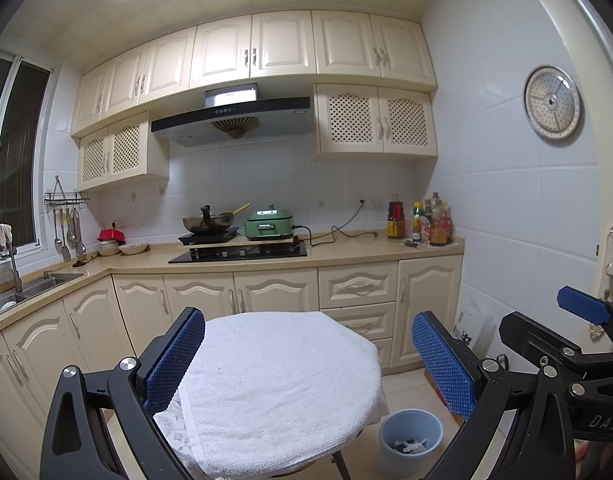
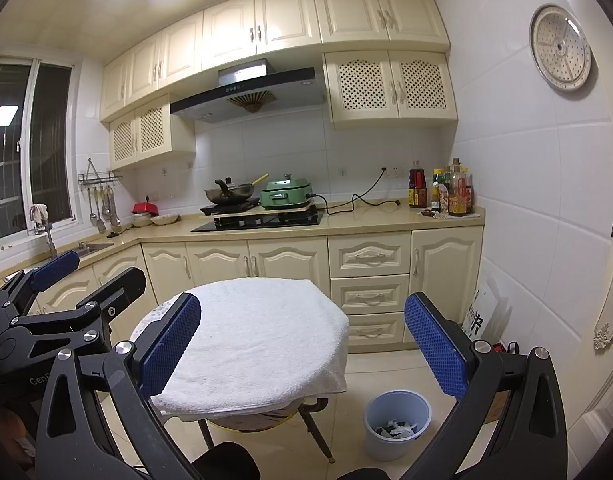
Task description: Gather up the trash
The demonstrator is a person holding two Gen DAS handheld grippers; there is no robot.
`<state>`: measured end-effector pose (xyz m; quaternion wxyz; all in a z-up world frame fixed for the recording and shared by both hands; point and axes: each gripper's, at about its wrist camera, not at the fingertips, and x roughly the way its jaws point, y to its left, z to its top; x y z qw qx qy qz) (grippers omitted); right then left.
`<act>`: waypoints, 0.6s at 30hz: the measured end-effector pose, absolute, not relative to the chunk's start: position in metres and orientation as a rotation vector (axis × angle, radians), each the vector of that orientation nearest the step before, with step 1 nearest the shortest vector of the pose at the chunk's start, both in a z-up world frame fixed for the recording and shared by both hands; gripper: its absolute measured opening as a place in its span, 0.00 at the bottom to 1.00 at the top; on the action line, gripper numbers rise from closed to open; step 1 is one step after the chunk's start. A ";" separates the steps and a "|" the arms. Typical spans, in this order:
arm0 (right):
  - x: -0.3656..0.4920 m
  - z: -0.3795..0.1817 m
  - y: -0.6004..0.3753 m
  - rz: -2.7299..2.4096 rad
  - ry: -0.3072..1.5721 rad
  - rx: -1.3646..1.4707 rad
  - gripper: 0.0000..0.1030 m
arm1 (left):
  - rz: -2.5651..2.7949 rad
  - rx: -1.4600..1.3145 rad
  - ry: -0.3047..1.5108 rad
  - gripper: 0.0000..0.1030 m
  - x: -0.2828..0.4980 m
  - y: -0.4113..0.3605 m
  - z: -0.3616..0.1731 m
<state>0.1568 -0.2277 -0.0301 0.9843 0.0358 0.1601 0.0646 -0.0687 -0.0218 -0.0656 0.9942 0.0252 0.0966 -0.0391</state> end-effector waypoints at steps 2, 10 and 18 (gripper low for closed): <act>0.158 -0.030 -0.228 0.130 0.322 0.072 1.00 | -0.077 0.050 0.193 0.99 -0.069 -0.023 -0.066; 0.158 -0.030 -0.227 0.130 0.323 0.074 1.00 | -0.078 0.050 0.194 0.99 -0.068 -0.022 -0.066; 0.158 -0.030 -0.227 0.131 0.323 0.074 1.00 | -0.077 0.051 0.192 0.99 -0.067 -0.022 -0.067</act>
